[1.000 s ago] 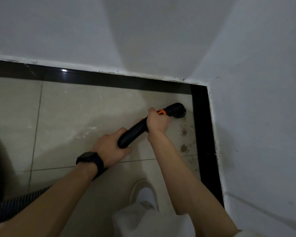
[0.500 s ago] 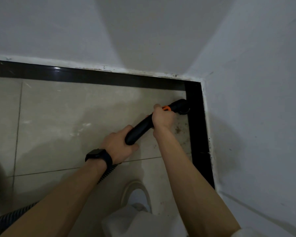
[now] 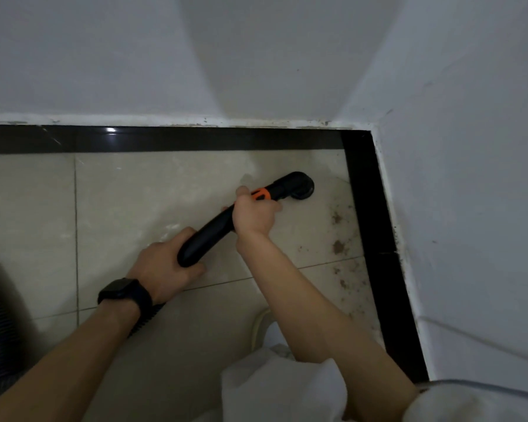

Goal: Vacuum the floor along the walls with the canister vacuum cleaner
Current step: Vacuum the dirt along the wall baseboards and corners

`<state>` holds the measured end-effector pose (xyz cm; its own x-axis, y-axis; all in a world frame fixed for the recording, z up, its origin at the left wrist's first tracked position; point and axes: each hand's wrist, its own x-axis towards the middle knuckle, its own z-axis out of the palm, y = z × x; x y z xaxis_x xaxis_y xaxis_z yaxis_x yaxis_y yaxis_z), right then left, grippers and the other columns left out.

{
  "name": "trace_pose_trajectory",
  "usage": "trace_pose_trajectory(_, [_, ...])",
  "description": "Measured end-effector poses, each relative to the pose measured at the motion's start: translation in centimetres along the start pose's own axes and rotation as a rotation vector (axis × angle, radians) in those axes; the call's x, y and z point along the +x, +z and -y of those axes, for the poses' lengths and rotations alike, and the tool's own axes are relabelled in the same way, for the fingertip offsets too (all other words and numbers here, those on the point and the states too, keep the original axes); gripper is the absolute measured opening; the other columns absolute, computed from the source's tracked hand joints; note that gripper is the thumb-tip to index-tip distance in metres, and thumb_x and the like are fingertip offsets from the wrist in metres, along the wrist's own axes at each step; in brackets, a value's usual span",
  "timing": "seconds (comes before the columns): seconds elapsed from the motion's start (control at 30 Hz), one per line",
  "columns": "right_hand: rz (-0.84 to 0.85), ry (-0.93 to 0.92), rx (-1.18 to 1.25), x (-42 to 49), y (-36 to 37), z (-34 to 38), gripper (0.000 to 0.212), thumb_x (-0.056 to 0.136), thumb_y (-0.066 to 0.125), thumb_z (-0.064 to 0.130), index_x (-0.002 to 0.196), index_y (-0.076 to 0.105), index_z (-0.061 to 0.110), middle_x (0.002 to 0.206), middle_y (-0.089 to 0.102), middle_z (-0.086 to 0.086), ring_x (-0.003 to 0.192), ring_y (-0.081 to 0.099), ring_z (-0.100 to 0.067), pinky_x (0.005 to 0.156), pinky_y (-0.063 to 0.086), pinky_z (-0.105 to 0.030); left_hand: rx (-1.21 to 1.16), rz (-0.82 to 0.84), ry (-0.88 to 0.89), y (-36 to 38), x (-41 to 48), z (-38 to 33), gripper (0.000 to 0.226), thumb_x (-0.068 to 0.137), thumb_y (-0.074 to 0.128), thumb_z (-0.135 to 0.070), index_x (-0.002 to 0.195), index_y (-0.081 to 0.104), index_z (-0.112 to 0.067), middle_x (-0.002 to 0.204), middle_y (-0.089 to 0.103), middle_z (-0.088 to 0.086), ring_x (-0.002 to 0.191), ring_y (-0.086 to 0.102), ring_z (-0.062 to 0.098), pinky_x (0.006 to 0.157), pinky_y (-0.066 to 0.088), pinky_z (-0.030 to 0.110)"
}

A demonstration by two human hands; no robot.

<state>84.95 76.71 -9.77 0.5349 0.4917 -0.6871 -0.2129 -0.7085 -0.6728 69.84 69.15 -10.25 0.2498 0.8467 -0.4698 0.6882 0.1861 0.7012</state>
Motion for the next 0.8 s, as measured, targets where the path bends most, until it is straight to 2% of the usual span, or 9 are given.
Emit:
trace_pose_trajectory(0.1, [0.040,0.041,0.091,0.1,-0.7,0.1,0.046,0.096,0.064,0.021,0.127,0.031,0.014,0.096,0.059,-0.006,0.061,0.071,-0.022,0.068,0.064,-0.040,0.012,0.009,-0.008,0.1,0.2,0.0,0.028,0.083,0.068,-0.034,0.105,0.050,-0.037,0.077,0.063,-0.006,0.068,0.058,0.012,0.061,0.047,0.028])
trace_pose_trajectory(0.23, [-0.002,0.052,0.113,0.6,-2.5,0.7,0.045,0.099,0.063,0.019,0.129,0.030,0.015,0.105,0.060,-0.011,0.049,0.068,-0.017,0.053,0.060,-0.033,0.017,0.048,0.013,1.2,0.8,-1.0,0.038,0.069,0.055,-0.049,0.104,0.048,-0.037,0.077,0.064,-0.004,0.068,0.060,0.015,0.065,0.052,0.032])
trace_pose_trajectory(0.33, [-0.046,0.056,0.144,1.4,-4.2,0.9,0.049,0.098,0.065,0.017,0.135,0.033,0.010,0.112,0.061,-0.016,0.053,0.068,-0.019,0.051,0.058,-0.031,0.036,0.076,0.036,2.5,1.3,-2.1,0.039,0.068,0.053,-0.051,0.104,0.047,-0.036,0.076,0.063,-0.005,0.067,0.060,0.016,0.063,0.051,0.031])
trace_pose_trajectory(0.43, [-0.075,0.044,0.155,2.4,-5.9,1.1,0.049,0.097,0.066,0.016,0.135,0.035,0.009,0.110,0.062,-0.017,0.061,0.069,-0.025,0.053,0.059,-0.032,0.027,0.106,0.049,3.9,1.9,-3.4,0.040,0.067,0.053,-0.052,0.104,0.046,-0.036,0.076,0.063,-0.005,0.068,0.061,0.018,0.063,0.051,0.032])
trace_pose_trajectory(0.57, [-0.105,0.031,0.146,3.6,-7.5,1.5,0.044,0.097,0.066,0.016,0.131,0.038,0.008,0.104,0.060,-0.014,0.058,0.068,-0.023,0.051,0.058,-0.030,-0.006,0.119,0.057,5.5,2.6,-4.7,0.038,0.067,0.053,-0.050,0.101,0.046,-0.035,0.073,0.062,-0.003,0.067,0.061,0.021,0.065,0.053,0.036])
trace_pose_trajectory(0.67, [-0.130,0.017,0.133,4.5,-8.4,1.9,0.046,0.093,0.067,0.017,0.132,0.048,0.000,0.103,0.063,-0.017,0.055,0.071,-0.025,0.049,0.057,-0.029,-0.018,0.126,0.067,6.5,3.2,-5.8,0.037,0.068,0.053,-0.049,0.102,0.046,-0.034,0.075,0.062,-0.004,0.067,0.060,0.020,0.065,0.053,0.035])
trace_pose_trajectory(0.8, [-0.146,-0.001,0.125,5.0,-9.1,2.3,0.045,0.093,0.069,0.015,0.131,0.049,0.001,0.104,0.061,-0.017,0.061,0.068,-0.024,0.051,0.058,-0.030,-0.022,0.123,0.076,7.4,3.5,-6.5,0.029,0.079,0.063,-0.041,0.102,0.046,-0.034,0.074,0.060,-0.005,0.065,0.059,0.017,0.060,0.049,0.031])
